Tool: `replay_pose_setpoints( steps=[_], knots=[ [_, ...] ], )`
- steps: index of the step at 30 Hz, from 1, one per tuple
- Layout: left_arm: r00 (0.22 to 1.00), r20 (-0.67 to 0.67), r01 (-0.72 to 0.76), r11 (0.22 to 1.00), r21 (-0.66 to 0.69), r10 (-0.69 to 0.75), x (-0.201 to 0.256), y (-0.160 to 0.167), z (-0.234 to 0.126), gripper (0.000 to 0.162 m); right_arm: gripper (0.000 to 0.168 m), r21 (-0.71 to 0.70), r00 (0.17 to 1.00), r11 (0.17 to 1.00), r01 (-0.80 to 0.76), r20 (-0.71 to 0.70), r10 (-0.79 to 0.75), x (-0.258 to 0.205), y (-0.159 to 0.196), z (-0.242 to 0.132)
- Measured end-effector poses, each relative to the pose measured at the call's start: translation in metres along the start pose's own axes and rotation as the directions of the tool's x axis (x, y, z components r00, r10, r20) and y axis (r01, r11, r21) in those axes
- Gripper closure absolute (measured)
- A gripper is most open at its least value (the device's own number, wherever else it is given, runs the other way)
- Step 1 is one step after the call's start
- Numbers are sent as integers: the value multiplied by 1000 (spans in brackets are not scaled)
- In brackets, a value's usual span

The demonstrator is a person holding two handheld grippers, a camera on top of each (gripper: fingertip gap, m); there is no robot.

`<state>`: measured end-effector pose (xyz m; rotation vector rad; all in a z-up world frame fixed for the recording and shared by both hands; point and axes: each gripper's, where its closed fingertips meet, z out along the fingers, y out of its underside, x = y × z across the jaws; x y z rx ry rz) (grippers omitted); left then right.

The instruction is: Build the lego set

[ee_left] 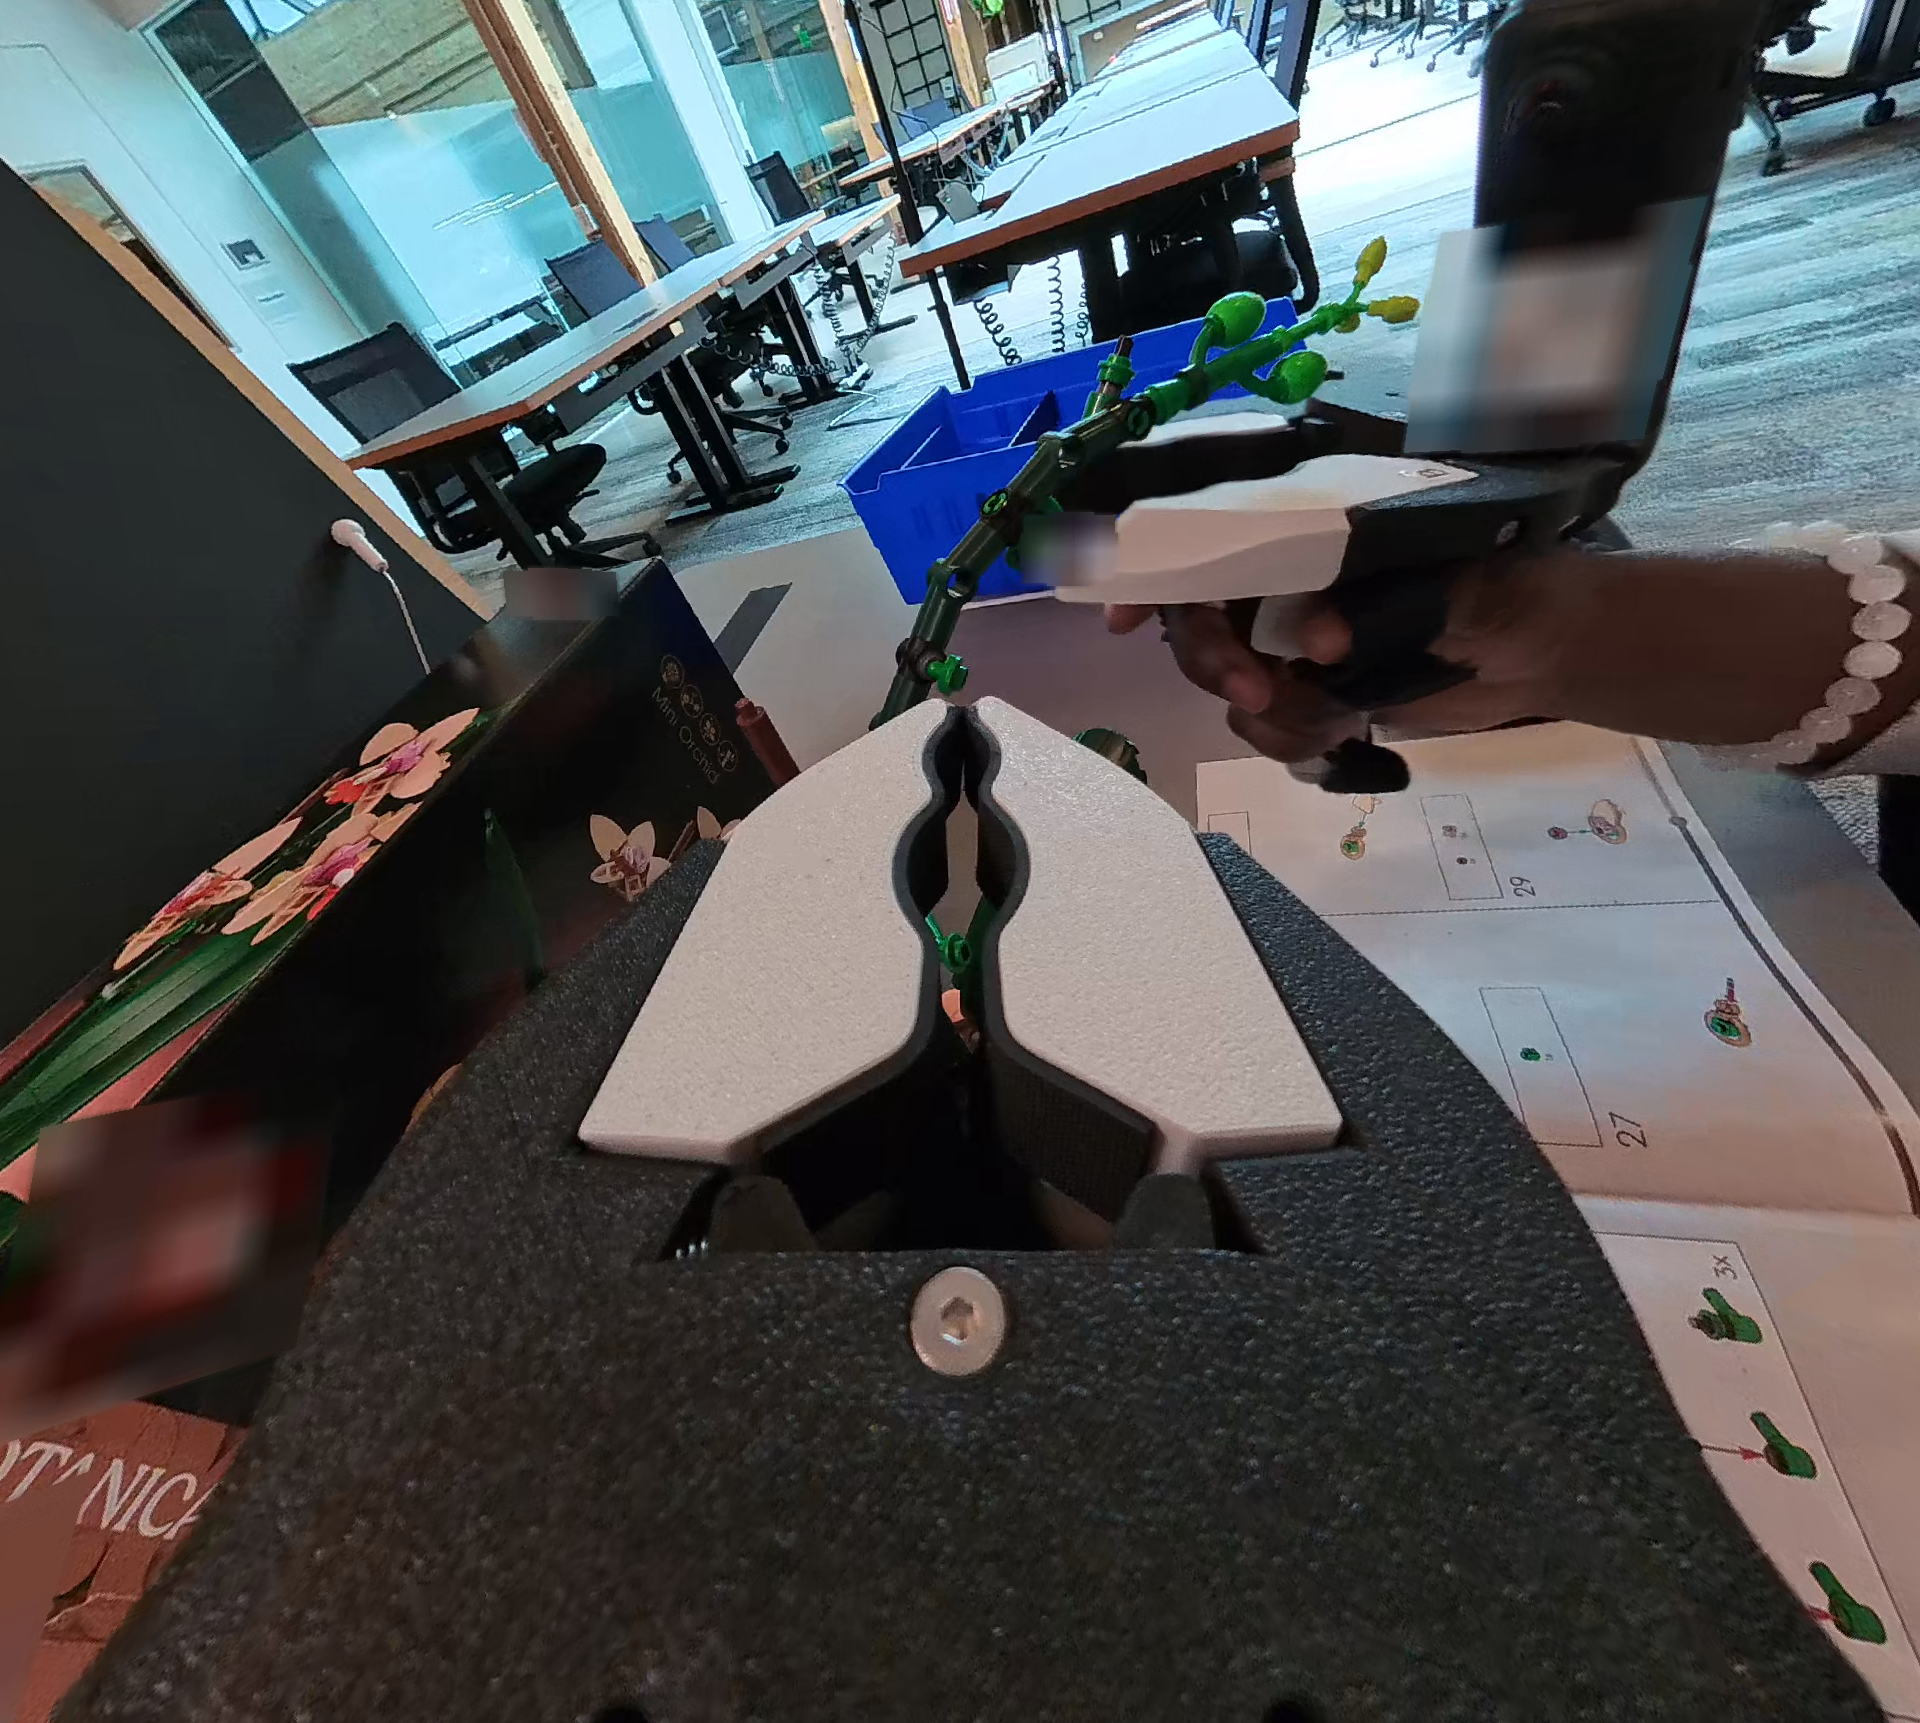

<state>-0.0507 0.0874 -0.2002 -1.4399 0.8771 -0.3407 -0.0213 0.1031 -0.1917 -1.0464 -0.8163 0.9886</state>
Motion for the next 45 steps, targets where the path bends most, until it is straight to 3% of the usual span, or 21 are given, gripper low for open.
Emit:
replay_pose_setpoints(
  steps=[11, 27, 31, 34, 36, 37, 40, 45],
  knots=[
    [1000, 7, 6, 1000, 2, -6, -2, 1, -1, 162, 153, 76, 997, 994, 80, 2, -81, -6, -7, 3],
    [1000, 14, -2, 1000, 4, 2, -2, -1, -1, 162, 155, 94, 973, 970, 226, -67, -220, -7, -9, 2],
    [996, 47, -73, 997, -2, 73, -10, -10, -9, 162, 155, 94, 976, 971, 218, -48, -215, -7, -8, 2],
    [968, 81, -235, 971, -49, 239, -20, -23, -16, 162, 155, 96, 983, 978, 186, -6, -186, -8, -8, 1],
    [952, 26, -303, 951, -60, 305, -18, -32, -15, 162, 156, 93, 985, 982, 167, 17, -169, -7, -7, 0],
    [949, -17, -315, 947, -64, 314, -15, -35, -11, 141, 156, 92, 986, 983, 158, 28, -161, -7, -7, 0],
    [928, -175, -355, 922, -154, 329, -7, -27, 4, 134, 157, 95, 989, 986, 135, 47, -140, -5, -8, -1],
    [887, -318, -418, 875, -243, 336, -2, -11, 24, 154, 156, 102, 994, 991, 83, 62, -90, -3, -7, -1]
  ],
)
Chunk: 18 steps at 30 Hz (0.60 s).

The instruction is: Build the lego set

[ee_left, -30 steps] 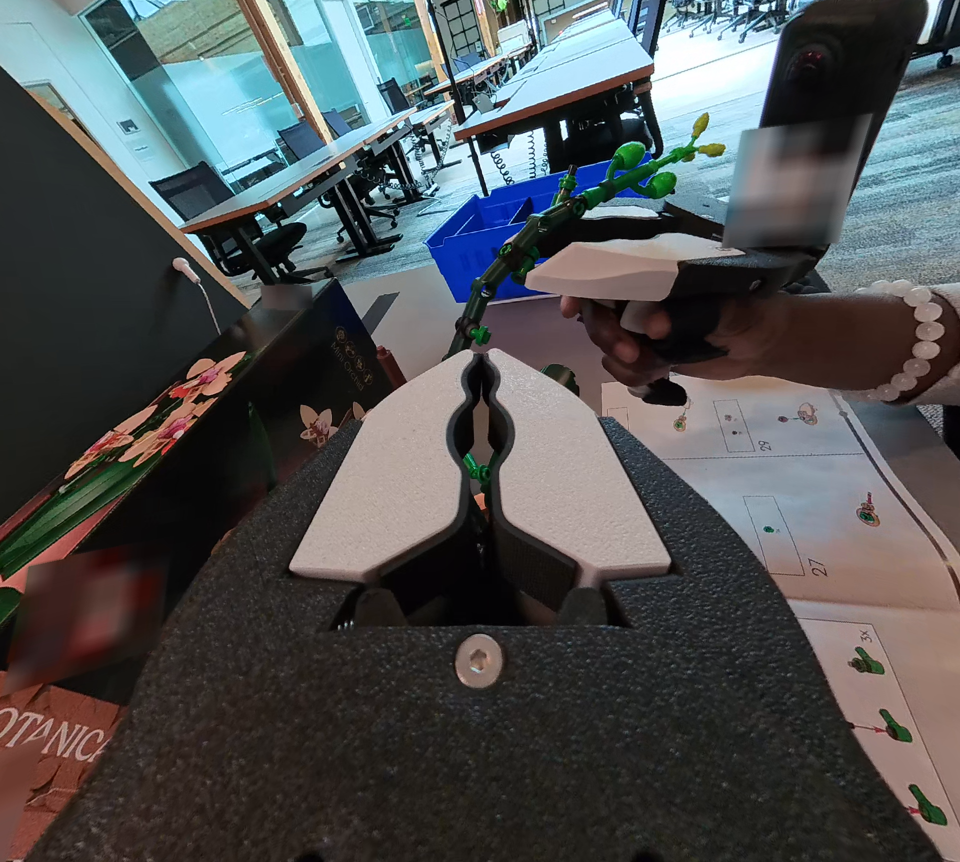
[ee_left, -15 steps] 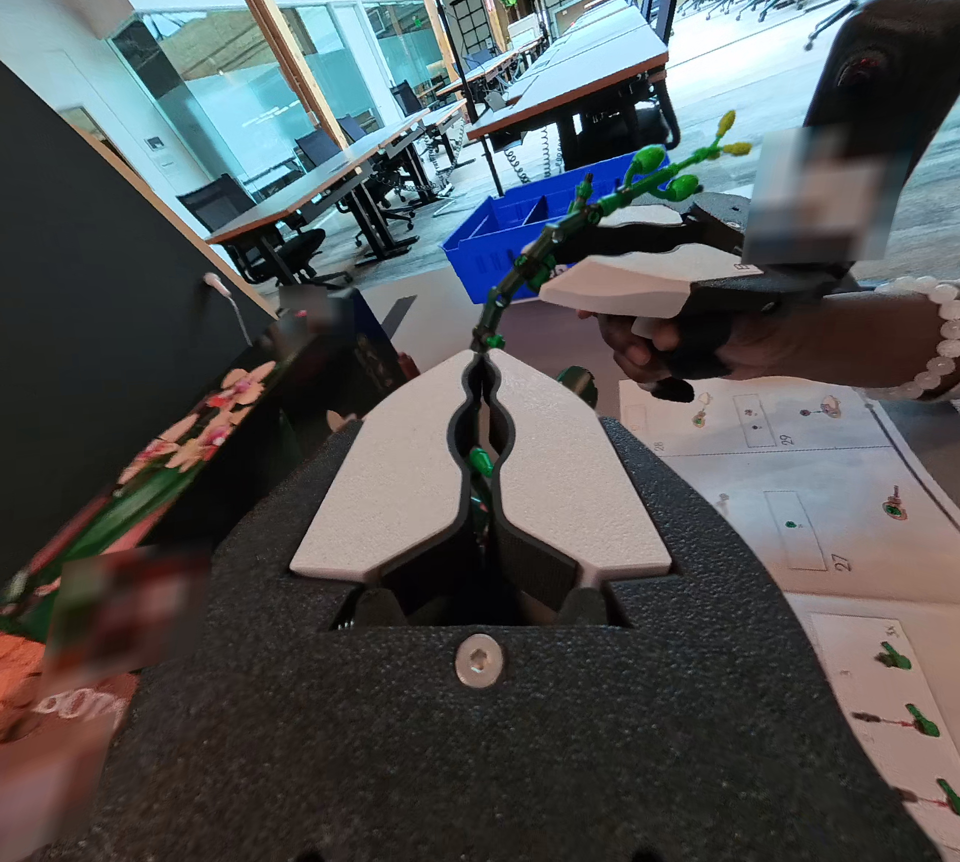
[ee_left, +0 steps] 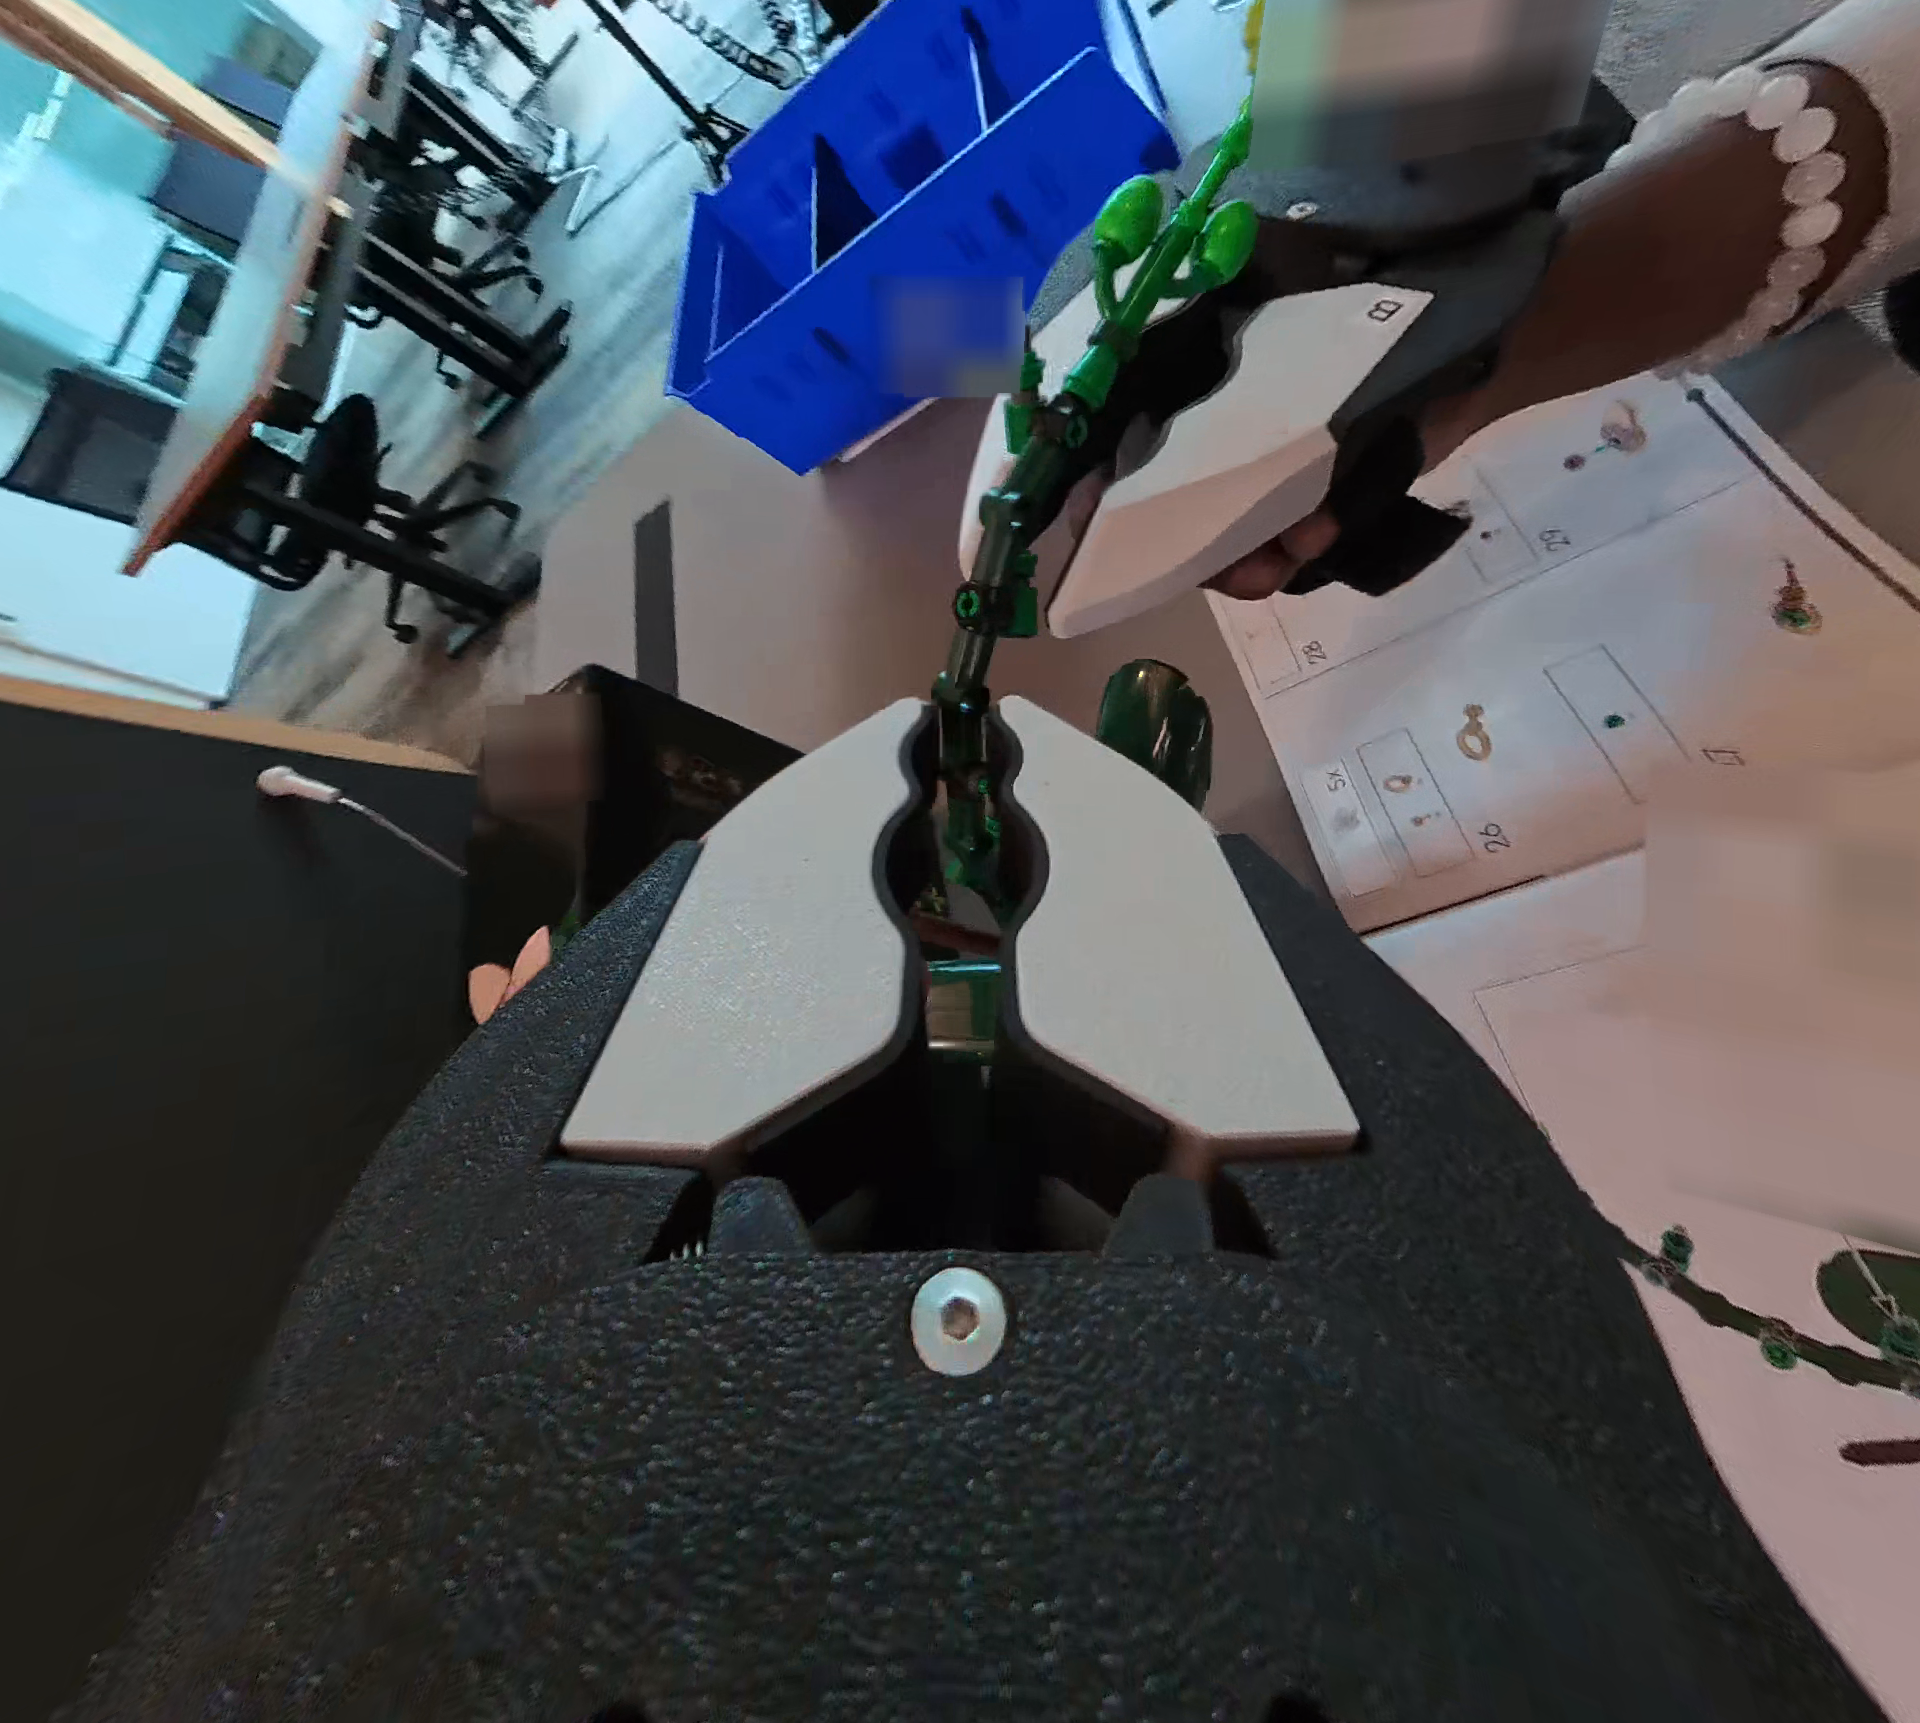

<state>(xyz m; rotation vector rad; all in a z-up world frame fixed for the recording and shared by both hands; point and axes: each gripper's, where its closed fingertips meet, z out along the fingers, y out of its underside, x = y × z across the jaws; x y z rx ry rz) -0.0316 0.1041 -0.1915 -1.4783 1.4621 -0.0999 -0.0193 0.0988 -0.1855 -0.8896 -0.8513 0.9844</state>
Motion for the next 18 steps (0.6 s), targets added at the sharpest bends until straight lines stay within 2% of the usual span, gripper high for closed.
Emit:
replay_pose_setpoints(
  steps=[3, 8, 18],
  knots=[
    [1000, -14, 4, 1000, 24, -4, -1, -2, 3, 155, 153, 14, 999, 999, -33, -8, 33, 2, -1, -1],
    [1000, 5, 16, 999, 44, -16, -1, -2, 4, 156, 156, 11, 999, 999, -35, -31, 35, 5, -1, -1],
    [998, 35, 42, 998, 55, -44, -5, -2, 4, 156, 158, -18, 963, 976, 218, -161, -218, 7, -5, 1]
  ],
)
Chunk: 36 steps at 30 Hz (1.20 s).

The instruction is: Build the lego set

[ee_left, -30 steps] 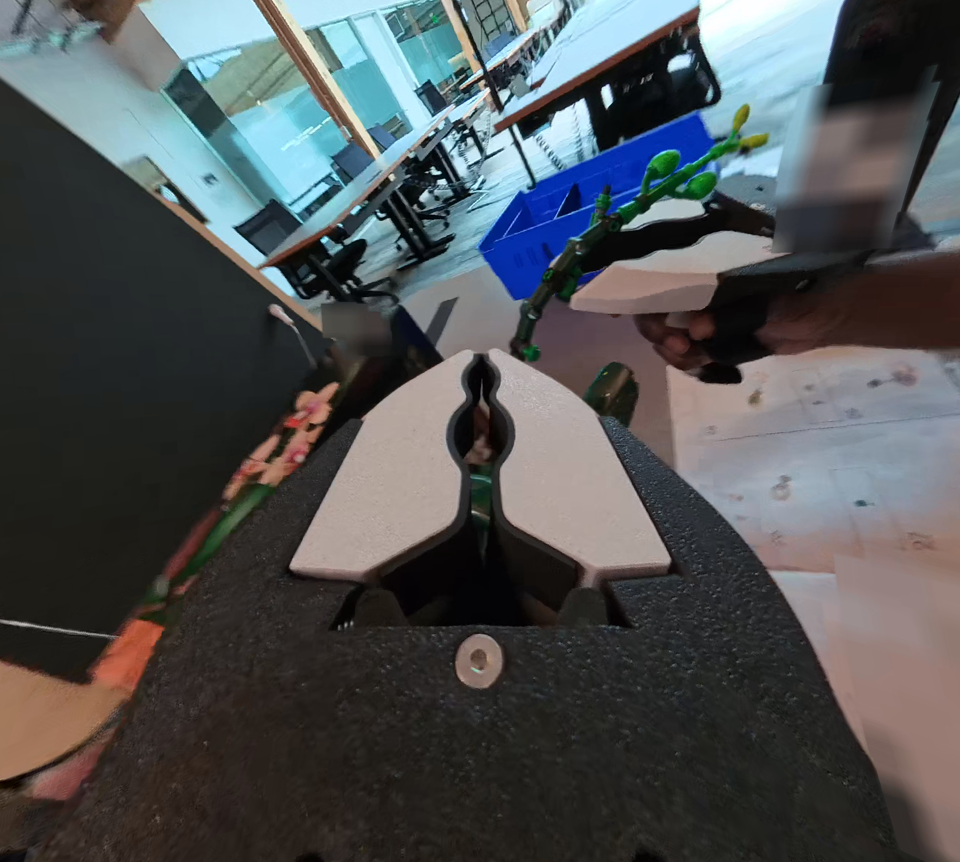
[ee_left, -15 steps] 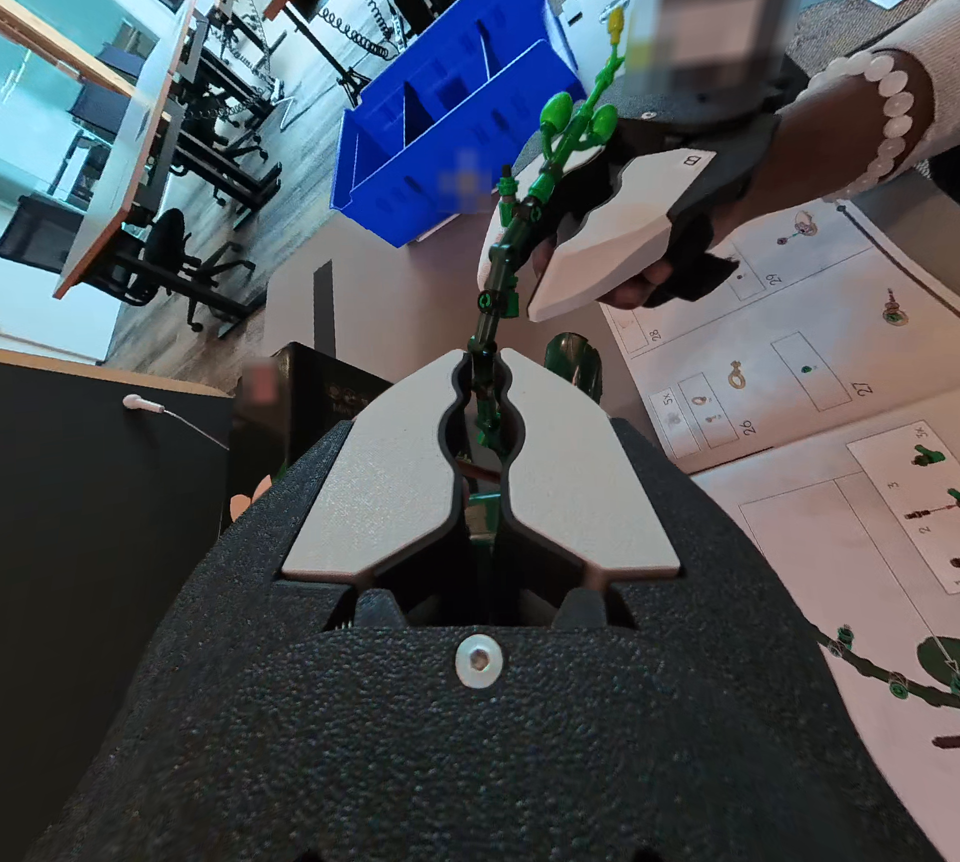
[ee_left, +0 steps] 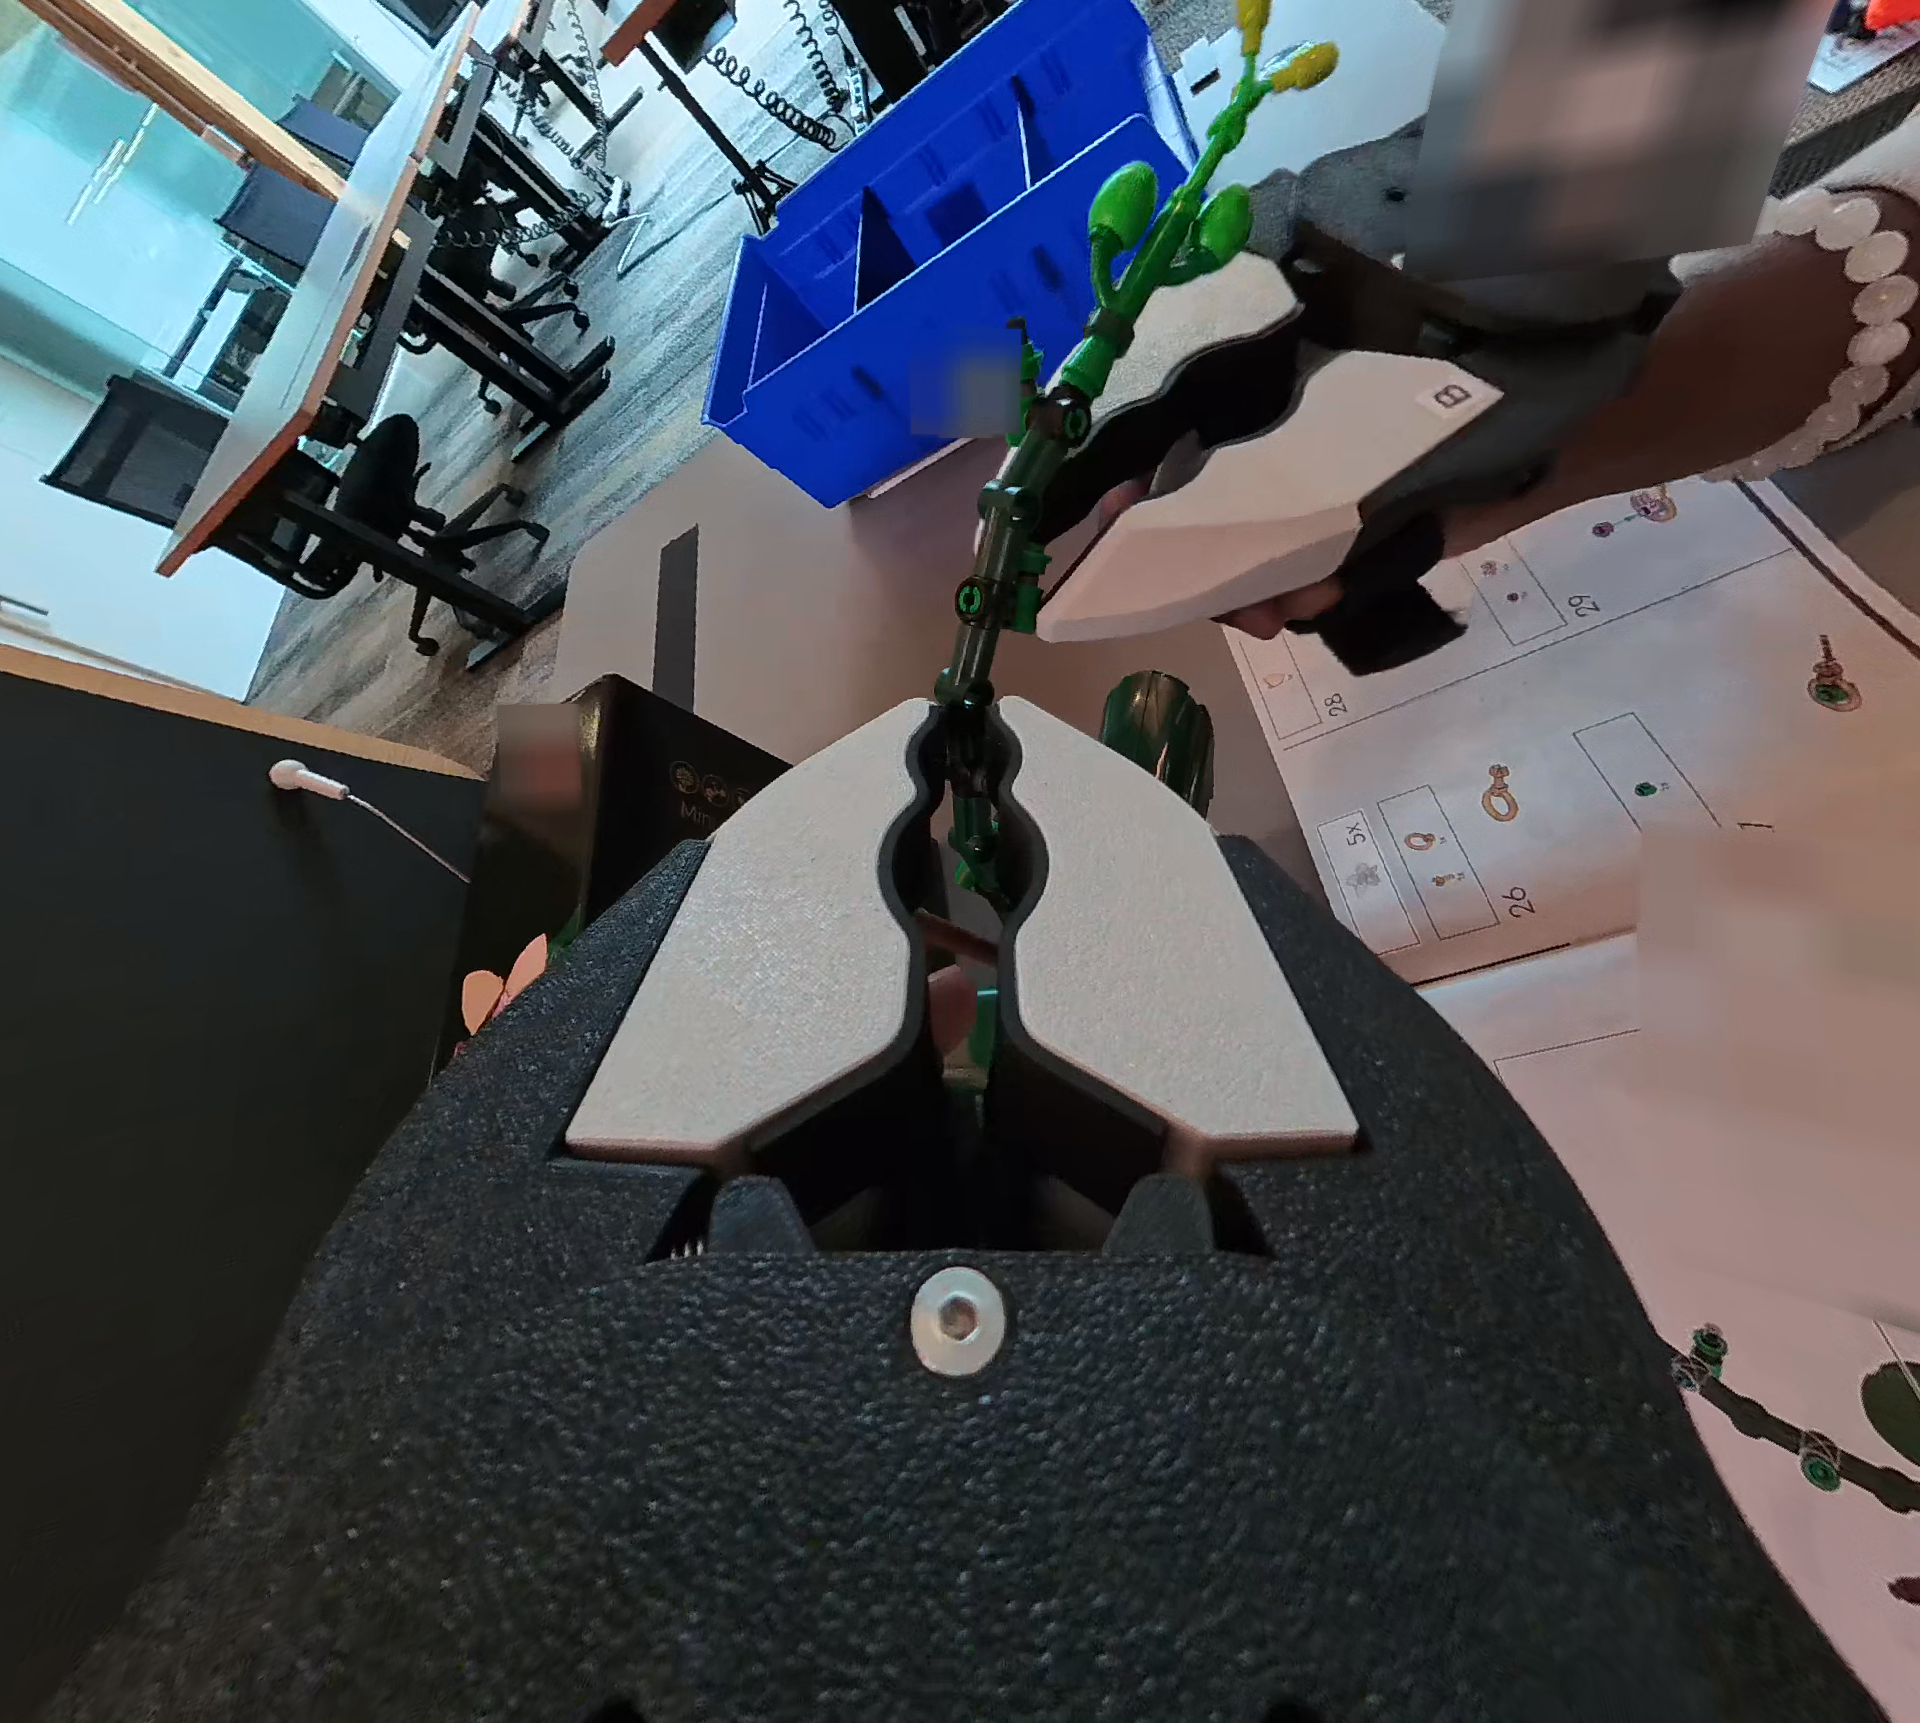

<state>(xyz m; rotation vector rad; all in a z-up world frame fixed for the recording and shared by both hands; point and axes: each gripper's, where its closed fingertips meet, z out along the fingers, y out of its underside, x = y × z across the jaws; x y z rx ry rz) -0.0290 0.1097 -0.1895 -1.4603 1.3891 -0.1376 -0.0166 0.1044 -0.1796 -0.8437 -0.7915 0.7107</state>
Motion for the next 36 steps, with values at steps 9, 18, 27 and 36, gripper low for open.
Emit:
replay_pose_setpoints(
  steps=[9, 18, 27, 36],
  knots=[
    [1000, -5, 8, 1000, 6, -8, 2, -2, 1, 156, 158, -2, 918, 926, 377, -131, -374, -1, -4, -3],
    [1000, -2, 2, 1000, 4, -2, 1, -2, 2, 156, 158, -14, 900, 910, 414, -140, -412, -2, -3, -5],
    [999, -17, -42, 999, -7, 42, 1, -6, 8, 152, 155, -11, 973, 991, 132, -188, -131, 2, -2, -15],
    [1000, -1, -21, 1000, 4, 21, -2, -7, 11, 155, 161, -51, 933, 978, 204, -293, -210, 11, -4, -12]
  ],
)
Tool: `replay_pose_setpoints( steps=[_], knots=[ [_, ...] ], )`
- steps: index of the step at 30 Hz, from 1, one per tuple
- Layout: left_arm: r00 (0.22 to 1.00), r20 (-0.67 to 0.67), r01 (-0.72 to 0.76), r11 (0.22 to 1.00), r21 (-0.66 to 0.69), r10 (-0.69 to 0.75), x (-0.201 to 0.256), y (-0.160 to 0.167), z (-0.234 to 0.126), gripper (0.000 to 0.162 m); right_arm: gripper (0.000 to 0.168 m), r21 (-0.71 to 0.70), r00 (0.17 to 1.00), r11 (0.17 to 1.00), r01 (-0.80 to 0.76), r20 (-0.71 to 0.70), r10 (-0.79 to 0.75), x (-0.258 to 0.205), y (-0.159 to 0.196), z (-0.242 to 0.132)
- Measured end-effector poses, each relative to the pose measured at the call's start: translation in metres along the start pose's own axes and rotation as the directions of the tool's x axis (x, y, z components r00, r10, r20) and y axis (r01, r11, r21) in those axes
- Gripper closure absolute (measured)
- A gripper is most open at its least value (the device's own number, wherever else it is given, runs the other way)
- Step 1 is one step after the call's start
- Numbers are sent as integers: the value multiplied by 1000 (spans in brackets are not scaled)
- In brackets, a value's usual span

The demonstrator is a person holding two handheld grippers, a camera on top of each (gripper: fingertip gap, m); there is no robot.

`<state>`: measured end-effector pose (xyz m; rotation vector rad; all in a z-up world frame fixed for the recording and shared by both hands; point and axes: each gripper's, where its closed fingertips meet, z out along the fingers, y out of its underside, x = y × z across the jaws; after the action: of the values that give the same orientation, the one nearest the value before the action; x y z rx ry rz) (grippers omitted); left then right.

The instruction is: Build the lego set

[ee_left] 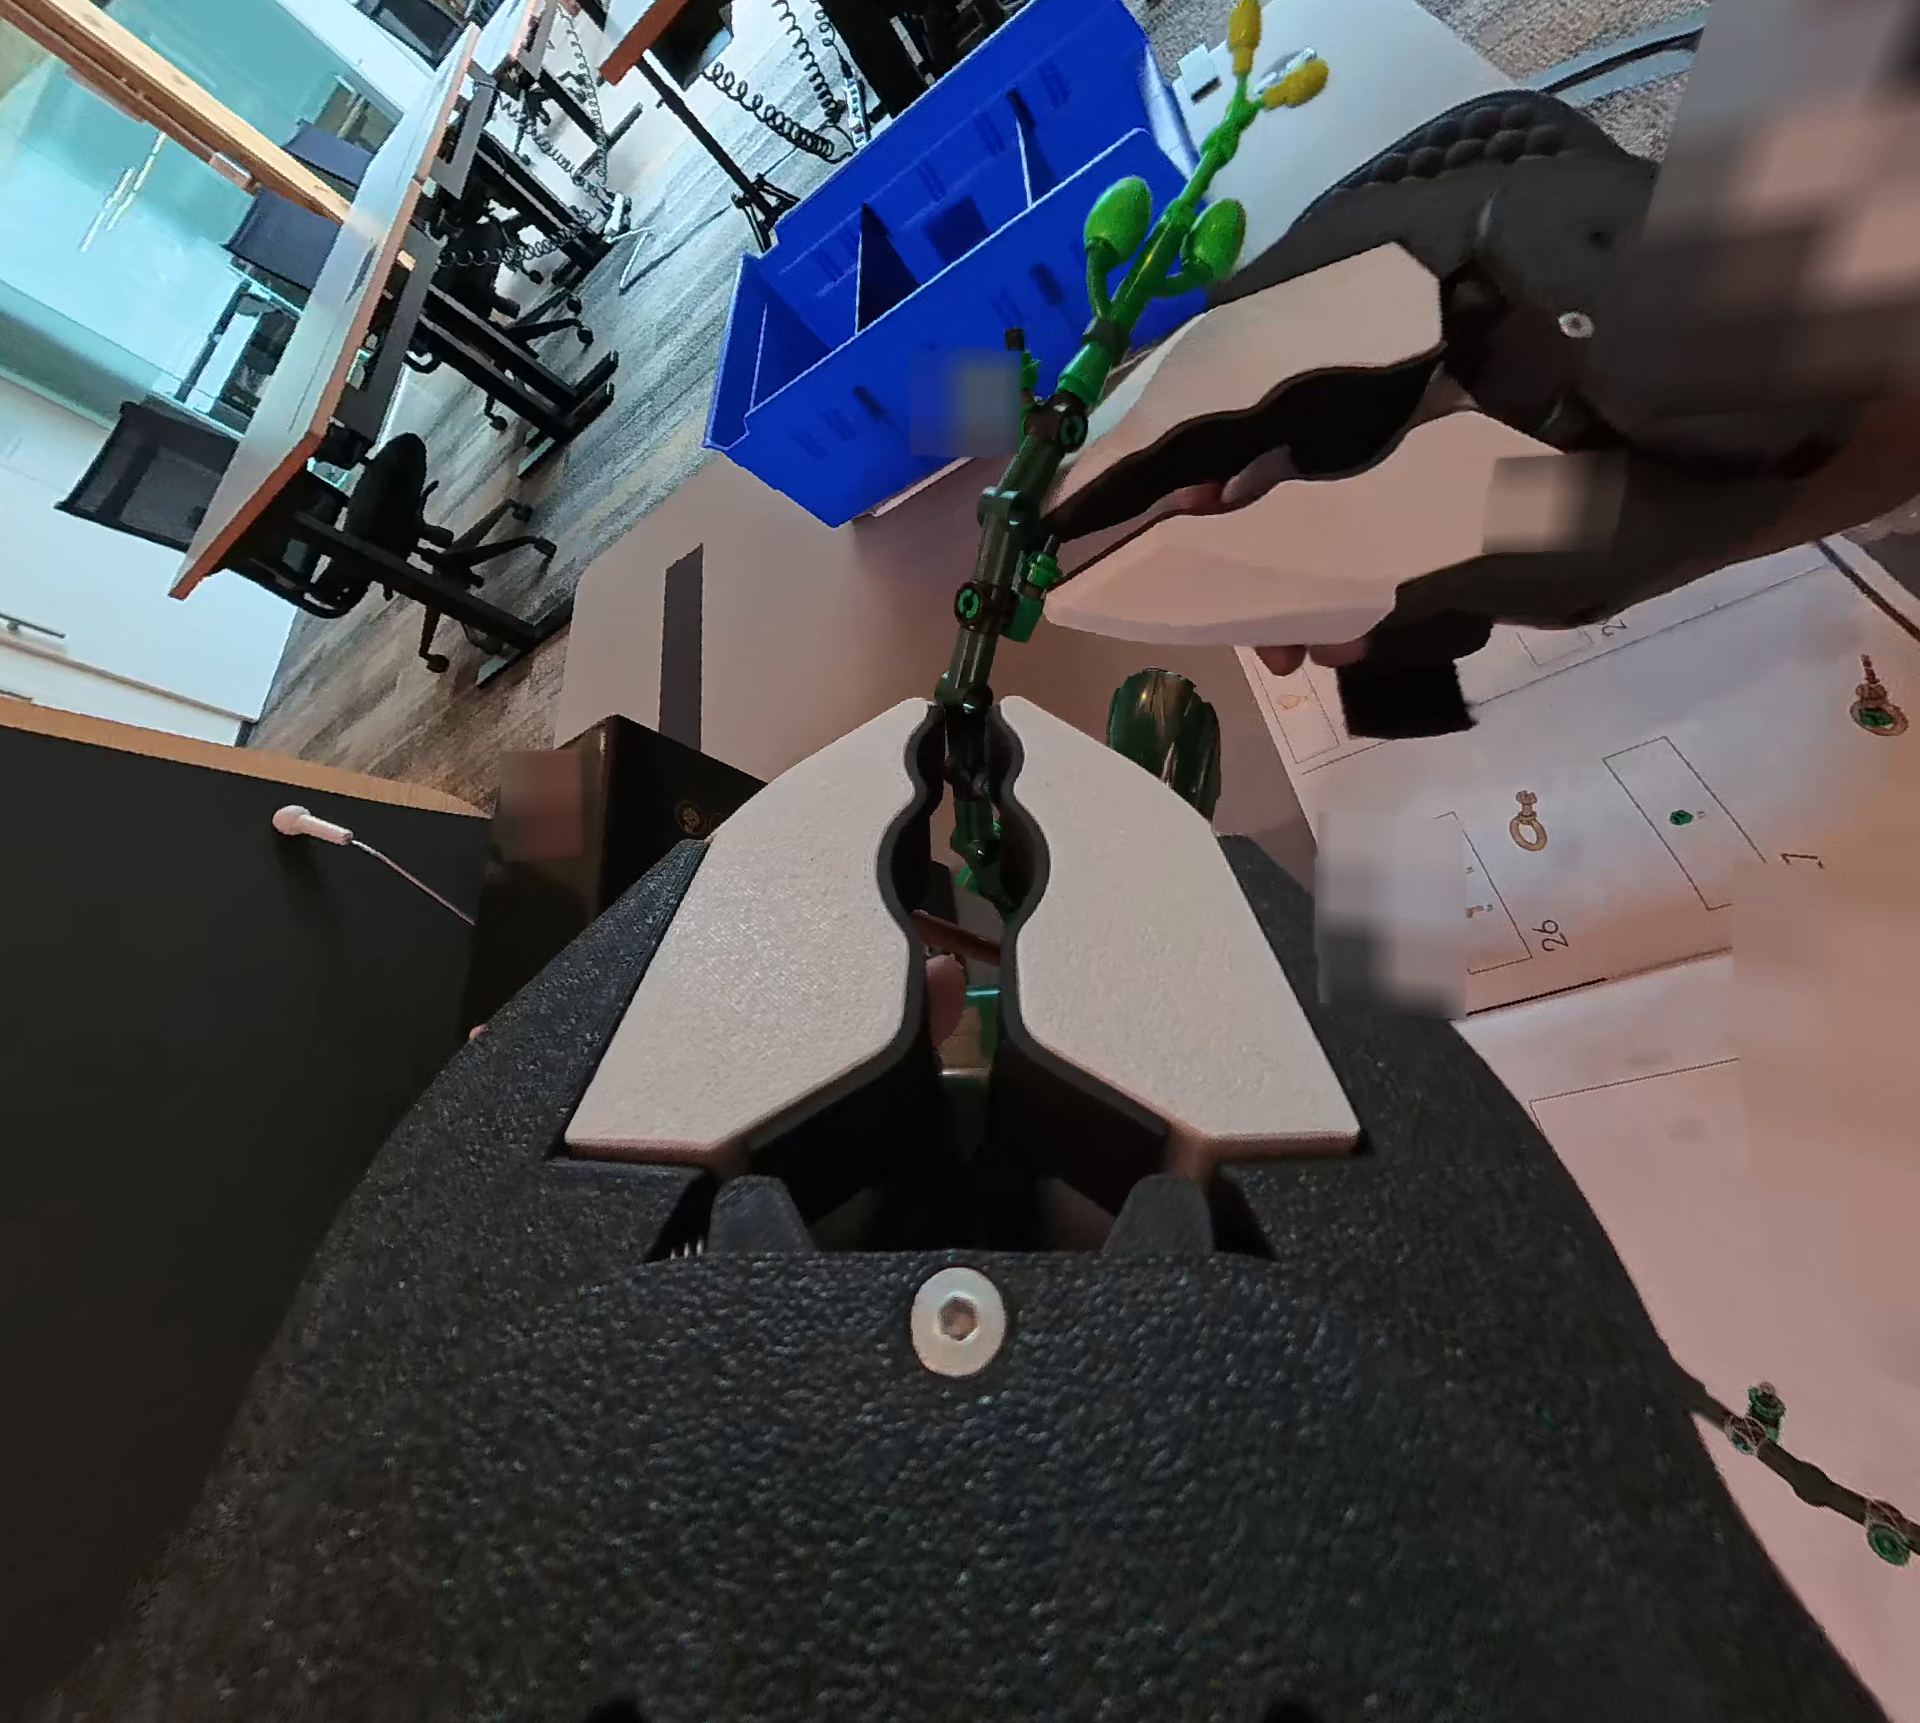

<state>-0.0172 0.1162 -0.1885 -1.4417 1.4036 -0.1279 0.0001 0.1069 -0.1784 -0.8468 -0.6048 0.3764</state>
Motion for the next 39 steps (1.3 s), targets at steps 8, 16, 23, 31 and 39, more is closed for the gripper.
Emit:
replay_pose_setpoints(
  steps=[8, 16, 23, 31, 39],
  knots=[
    [1000, 16, 20, 1000, 7, -20, -2, 1, 0, 155, 162, -22, 934, 938, 347, -83, -347, -3, -1, 0],
    [999, 25, 28, 1000, 12, -28, -1, 1, -1, 155, 162, -17, 913, 917, 400, -82, -400, -4, -2, 0],
    [999, 26, 27, 1000, 7, -27, -1, 1, 0, 155, 161, -18, 922, 925, 379, -76, -380, -3, -2, -1],
    [999, 28, 27, 1000, 10, -27, 0, 1, -1, 155, 162, -16, 924, 927, 374, -73, -374, -3, -2, -1],
    [999, 29, 32, 999, 13, -32, 0, 1, 0, 156, 162, -16, 923, 926, 378, -72, -378, -3, -2, -2]
  ],
)
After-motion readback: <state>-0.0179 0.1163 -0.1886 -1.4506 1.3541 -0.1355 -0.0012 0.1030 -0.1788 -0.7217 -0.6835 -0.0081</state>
